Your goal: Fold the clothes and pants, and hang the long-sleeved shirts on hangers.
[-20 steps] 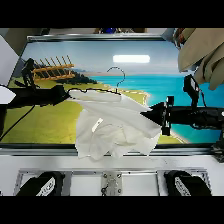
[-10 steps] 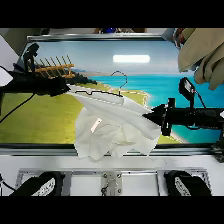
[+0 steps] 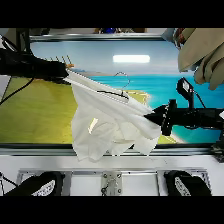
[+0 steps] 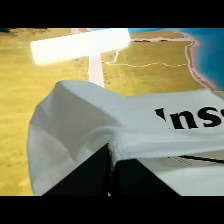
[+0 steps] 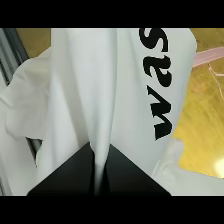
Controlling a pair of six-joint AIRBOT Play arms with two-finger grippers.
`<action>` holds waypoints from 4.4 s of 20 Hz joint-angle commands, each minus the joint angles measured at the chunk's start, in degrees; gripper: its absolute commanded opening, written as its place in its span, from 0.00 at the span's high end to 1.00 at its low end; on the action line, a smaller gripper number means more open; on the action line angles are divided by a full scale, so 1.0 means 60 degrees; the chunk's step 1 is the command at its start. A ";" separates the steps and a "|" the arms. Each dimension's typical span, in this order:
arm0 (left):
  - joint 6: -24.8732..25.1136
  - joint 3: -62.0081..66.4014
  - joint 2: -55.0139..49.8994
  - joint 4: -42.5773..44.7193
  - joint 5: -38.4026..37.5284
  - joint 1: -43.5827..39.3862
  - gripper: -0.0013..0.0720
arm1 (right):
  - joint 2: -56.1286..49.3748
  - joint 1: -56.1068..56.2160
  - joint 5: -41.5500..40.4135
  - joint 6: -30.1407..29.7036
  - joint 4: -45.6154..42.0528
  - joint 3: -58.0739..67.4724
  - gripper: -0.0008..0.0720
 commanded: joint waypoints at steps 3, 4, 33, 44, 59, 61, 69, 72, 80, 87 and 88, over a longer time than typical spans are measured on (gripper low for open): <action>0.0153 0.0554 -0.0011 0.1945 -0.0703 -0.1395 0.96 | -0.0007 0.0018 -0.0025 0.0080 0.1005 0.0007 0.97; 0.0157 0.0554 -0.0007 0.1942 -0.0787 -0.1563 0.96 | -0.0007 0.0018 -0.0025 0.0076 0.1086 0.0007 0.97; 0.0903 0.3333 -0.1209 -0.4149 -0.0044 0.0364 0.04 | -0.0029 0.0138 -0.0357 0.0335 0.2171 0.1038 0.97; 0.0874 0.3330 -0.1198 -0.6564 0.0936 0.1570 0.04 | -0.0025 -0.0951 -0.1446 0.1239 0.1464 0.1865 0.97; 0.1632 0.2011 -0.0565 -0.6568 0.1115 0.0914 0.96 | 0.0845 -0.7063 -0.5767 0.7326 -0.4645 0.4339 0.97; 0.1636 0.1672 -0.0568 -0.6572 0.1122 0.0896 0.96 | 0.1067 -0.7340 -0.6142 0.8207 -0.5767 0.4375 0.97; 0.1665 0.1089 -0.0565 -0.6572 0.1093 0.0918 0.96 | -0.0018 -0.7384 -0.7730 0.8765 -0.6743 0.5978 0.97; 0.1661 0.1089 -0.0568 -0.6568 0.0980 0.0918 0.96 | -0.1009 -0.7384 -0.7726 0.8765 -0.6743 0.7129 0.97; 0.1657 0.1089 -0.0565 -0.6572 0.0266 0.0918 0.96 | -0.3177 -0.7715 -0.7719 0.8779 -0.7413 0.9340 0.97; 0.1650 0.1089 -0.0568 -0.6575 0.0062 0.0914 0.96 | -0.3836 -0.8848 -0.8240 0.9697 -0.7399 0.9468 0.97; 0.1643 0.1089 -0.0568 -0.6579 0.0062 0.0914 0.96 | -0.3854 -0.8910 -0.8338 0.9690 -0.7413 0.9468 0.97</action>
